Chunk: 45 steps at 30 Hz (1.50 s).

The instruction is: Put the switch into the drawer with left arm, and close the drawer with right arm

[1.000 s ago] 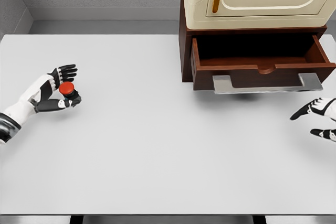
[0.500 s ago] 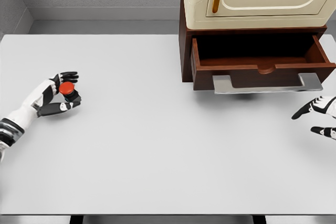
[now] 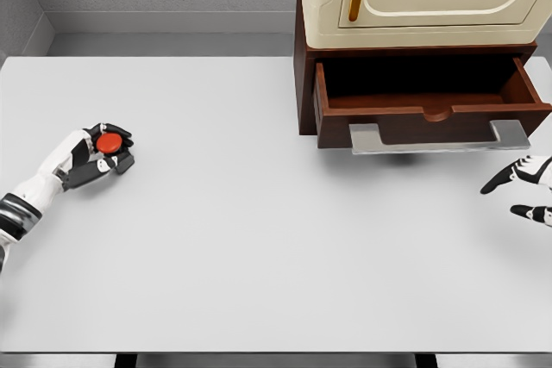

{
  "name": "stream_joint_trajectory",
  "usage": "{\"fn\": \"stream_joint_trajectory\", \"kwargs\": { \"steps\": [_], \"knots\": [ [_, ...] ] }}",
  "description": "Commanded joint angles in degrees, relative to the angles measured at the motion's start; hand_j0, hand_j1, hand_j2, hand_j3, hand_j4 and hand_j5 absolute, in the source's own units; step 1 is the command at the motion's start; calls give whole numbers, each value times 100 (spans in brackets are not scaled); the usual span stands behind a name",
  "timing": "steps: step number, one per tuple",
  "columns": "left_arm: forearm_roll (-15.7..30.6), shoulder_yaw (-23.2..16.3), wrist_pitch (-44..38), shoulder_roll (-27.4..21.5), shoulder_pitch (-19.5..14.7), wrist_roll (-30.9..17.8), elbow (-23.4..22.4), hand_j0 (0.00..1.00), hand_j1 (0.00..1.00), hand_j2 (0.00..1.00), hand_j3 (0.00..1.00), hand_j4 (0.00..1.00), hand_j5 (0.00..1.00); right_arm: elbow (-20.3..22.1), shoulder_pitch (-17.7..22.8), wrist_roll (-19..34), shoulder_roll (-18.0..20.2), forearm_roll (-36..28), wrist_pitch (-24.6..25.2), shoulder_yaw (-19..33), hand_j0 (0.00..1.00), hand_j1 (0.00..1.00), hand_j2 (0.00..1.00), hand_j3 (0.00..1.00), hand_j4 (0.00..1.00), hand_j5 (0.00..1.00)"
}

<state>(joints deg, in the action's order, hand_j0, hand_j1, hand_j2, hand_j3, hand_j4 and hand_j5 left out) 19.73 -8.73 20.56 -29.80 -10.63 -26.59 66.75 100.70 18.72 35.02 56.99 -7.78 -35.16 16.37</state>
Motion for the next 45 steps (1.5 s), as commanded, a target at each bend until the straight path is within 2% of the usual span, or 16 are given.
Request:
{"fn": "stream_joint_trajectory", "kwargs": {
  "steps": [1, 10, 14, 17, 20, 23, 33, 39, 45],
  "knots": [
    [40, 3, 0, -34, -9, -4, 49, 45, 45, 45, 45, 45, 45, 2, 0, -2, 31, -66, 16, -2, 63, 63, 63, 63, 63, 63],
    [40, -41, -52, -70, -88, -30, 356, 45, 45, 45, 45, 45, 45, 2, -9, -2, 49, -84, 16, -2, 59, 59, 59, 59, 59, 59],
    [13, -41, -79, -70, -97, -30, 629, 45, 45, 45, 45, 45, 45, 2, -18, -2, 49, -84, 16, 7, 58, 58, 58, 58, 58, 58],
    [-189, -50, -96, -43, -184, -39, 726, 45, 45, 45, 45, 45, 45, 2, -44, -2, 111, -154, 16, 15, 56, 56, 56, 56, 56, 56],
    [-206, -68, -166, -26, -229, -48, 927, 45, 45, 45, 45, 45, 45, 2, -141, -2, 119, -171, 16, 7, 48, 48, 48, 48, 48, 48],
    [-285, -76, -333, -8, -246, -48, 1209, 45, 45, 45, 45, 45, 45, 2, -141, -2, 128, -171, 16, 7, 45, 45, 45, 45, 45, 45],
    [-303, -542, -755, 150, -729, -48, 1754, 45, 45, 45, 45, 45, 45, 11, -158, -2, 207, -259, 16, 7, 45, 45, 45, 45, 45, 45],
    [-303, -700, -790, 440, -914, -48, 1763, 45, 45, 45, 45, 45, 45, 11, -158, -2, 216, -286, 16, 7, 45, 45, 45, 45, 45, 45],
    [-303, -1016, -799, 554, -1292, -48, 1763, 45, 45, 45, 45, 45, 45, 2, -237, -2, 207, -259, 16, -125, 45, 45, 45, 45, 45, 45]
  ]
}}
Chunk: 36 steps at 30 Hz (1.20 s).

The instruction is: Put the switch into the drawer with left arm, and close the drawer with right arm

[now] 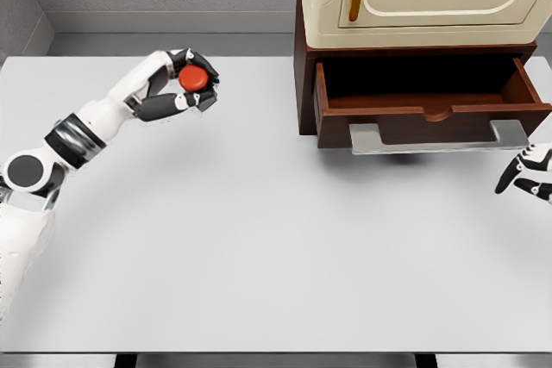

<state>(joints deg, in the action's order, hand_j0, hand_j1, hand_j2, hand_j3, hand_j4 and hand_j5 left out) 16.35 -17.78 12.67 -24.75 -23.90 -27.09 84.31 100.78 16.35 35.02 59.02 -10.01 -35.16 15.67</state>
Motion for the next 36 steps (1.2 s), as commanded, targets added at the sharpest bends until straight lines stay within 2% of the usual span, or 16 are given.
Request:
{"fn": "stream_joint_trajectory", "kwargs": {
  "steps": [1, 9, 18, 23, 27, 31, 36],
  "knots": [
    [34, -165, -10, 58, -18, 2, 7, 45, 45, 45, 45, 45, 45, 3, 0, -2, 5, -27, 16, -56, 45, 45, 45, 45, 45, 45],
    [34, -446, -274, 471, -369, 2, 156, 45, 45, 45, 45, 45, 45, -6, -35, -2, 5, -27, 16, -64, 45, 45, 45, 45, 45, 45],
    [17, -490, -503, 761, -598, 2, 402, 45, 45, 45, 45, 45, 45, 3, -79, -2, 5, -27, 16, -135, 46, 46, 46, 46, 46, 46],
    [-352, -490, -661, 1086, -686, 2, 420, 45, 45, 45, 45, 45, 45, 3, -88, -2, 5, -27, 16, -126, 46, 46, 46, 46, 46, 46],
    [-370, -499, -749, 1209, -782, 2, 402, 45, 45, 45, 45, 45, 45, 3, -88, -2, 5, -27, 16, -135, 46, 46, 46, 46, 46, 46],
    [-598, -648, -766, 1411, -932, 2, 367, 45, 45, 45, 45, 45, 45, 3, -88, -2, 5, -27, 16, -135, 46, 46, 46, 46, 46, 46],
    [-1090, -648, -960, 1807, -993, 2, 358, 45, 45, 45, 45, 45, 45, 3, -97, -2, 5, -27, 16, -143, 46, 46, 46, 46, 46, 46]
  ]
}}
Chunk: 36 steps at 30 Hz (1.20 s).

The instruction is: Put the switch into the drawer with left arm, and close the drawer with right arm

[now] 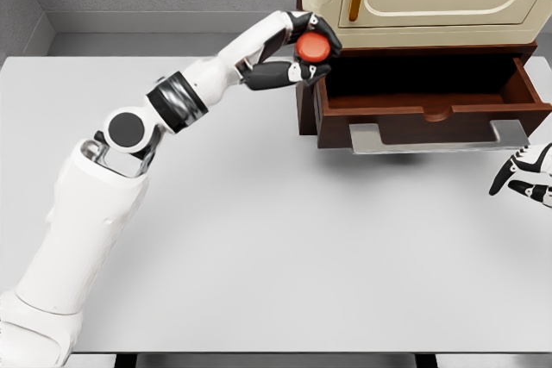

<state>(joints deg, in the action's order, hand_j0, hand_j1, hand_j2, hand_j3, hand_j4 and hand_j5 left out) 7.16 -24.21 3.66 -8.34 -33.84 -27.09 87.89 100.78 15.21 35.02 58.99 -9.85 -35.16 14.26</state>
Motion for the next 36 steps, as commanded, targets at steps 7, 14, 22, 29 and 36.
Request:
{"fn": "stream_joint_trajectory", "kwargs": {
  "steps": [7, 14, 22, 29, 36],
  "knots": [
    [-804, -58, -199, 719, -176, 2, -202, 45, 45, 45, 45, 45, 45, 3, -9, -2, 7, -43, 16, -2, 46, 46, 46, 46, 46, 46],
    [-1112, -251, -199, 834, -545, -7, -747, 45, 45, 45, 45, 45, 45, 3, -9, -2, 7, -43, 16, -2, 47, 47, 47, 47, 47, 47],
    [-1446, -462, -181, 834, -668, 2, -729, 45, 45, 45, 45, 45, 45, 3, -9, -2, 7, -43, 16, -11, 47, 47, 47, 47, 47, 47],
    [-1815, -612, -85, 834, -668, 2, -606, 45, 45, 45, 45, 45, 45, 3, -62, -2, 7, -43, 16, -72, 47, 47, 47, 47, 47, 47],
    [-2483, -744, -58, 834, -765, 37, -518, 46, 46, 46, 46, 46, 46, 3, -70, -2, 7, -43, 16, -116, 47, 47, 47, 47, 47, 47]
  ]
}}
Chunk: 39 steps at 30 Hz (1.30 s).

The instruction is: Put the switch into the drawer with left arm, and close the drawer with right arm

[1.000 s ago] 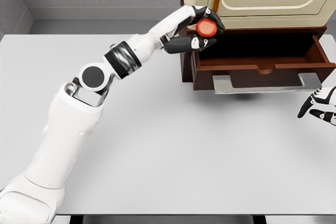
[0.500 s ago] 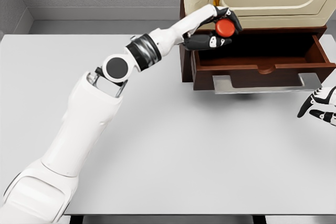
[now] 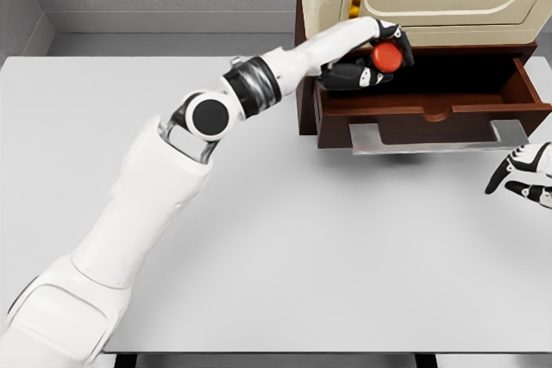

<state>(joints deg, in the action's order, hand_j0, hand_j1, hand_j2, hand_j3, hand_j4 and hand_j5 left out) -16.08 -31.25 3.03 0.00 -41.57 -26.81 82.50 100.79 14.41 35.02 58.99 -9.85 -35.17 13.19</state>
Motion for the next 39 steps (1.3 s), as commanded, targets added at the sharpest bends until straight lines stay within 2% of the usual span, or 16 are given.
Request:
{"fn": "stream_joint_trajectory", "kwargs": {
  "steps": [1, 5, 8, 13, 14, 16, 19, 25, 29, 33, 34, 39],
  "knots": [
    [-273, -48, 4, 0, 0, 9, 20, 46, 46, 46, 46, 46, 46, 2, 0, -2, 7, -44, 17, -10, 47, 47, 47, 47, 47, 47],
    [-871, -57, 4, 0, -9, 18, 82, 46, 46, 46, 46, 46, 46, 2, -9, -2, 7, -44, 17, -18, 47, 47, 47, 47, 47, 47],
    [-1038, -294, -5, 0, -70, 35, 143, 46, 46, 46, 46, 46, 46, 2, -9, -2, 7, -44, 17, -18, 47, 47, 47, 47, 47, 47],
    [-1372, -347, -13, 0, -79, 35, 222, 49, 49, 49, 49, 49, 49, 2, -9, -2, 7, -44, 17, -18, 47, 47, 47, 47, 47, 47],
    [-1381, -347, -13, 0, -79, 35, 222, 52, 52, 52, 52, 52, 52, 2, -9, -2, 7, -44, 17, -18, 47, 47, 47, 47, 47, 47],
    [-1477, -347, -13, 0, -79, 35, 222, 76, 76, 76, 76, 76, 76, 2, -9, -2, 7, -44, 17, -18, 47, 47, 47, 47, 47, 47],
    [-1574, -347, -13, 0, -79, 35, 222, 87, 87, 87, 87, 87, 87, 2, -9, -2, 7, -44, 17, -18, 48, 48, 48, 48, 48, 48],
    [-1592, -347, -13, 0, -79, 35, 222, 89, 89, 89, 89, 89, 89, 2, -9, -2, 7, -44, 17, -18, 48, 48, 48, 48, 48, 48],
    [-1600, -347, -5, 0, -97, 27, 398, 90, 90, 90, 90, 90, 90, 2, -17, -2, 7, -44, 17, -18, 49, 49, 49, 49, 49, 49],
    [-1600, -338, 13, 0, -158, 18, 635, 97, 97, 97, 97, 97, 97, 2, -9, -2, 7, -44, 17, -18, 49, 49, 49, 49, 49, 49],
    [-1600, -338, 118, 0, -202, 18, 671, 100, 100, 100, 100, 100, 100, 2, -9, -2, 7, -44, 17, -18, 49, 49, 49, 49, 49, 49],
    [-1539, -276, 891, 0, -185, -9, 829, 100, 100, 100, 100, 100, 100, 2, -9, -2, 7, -44, 17, -62, 49, 49, 49, 49, 49, 49]
  ]
}}
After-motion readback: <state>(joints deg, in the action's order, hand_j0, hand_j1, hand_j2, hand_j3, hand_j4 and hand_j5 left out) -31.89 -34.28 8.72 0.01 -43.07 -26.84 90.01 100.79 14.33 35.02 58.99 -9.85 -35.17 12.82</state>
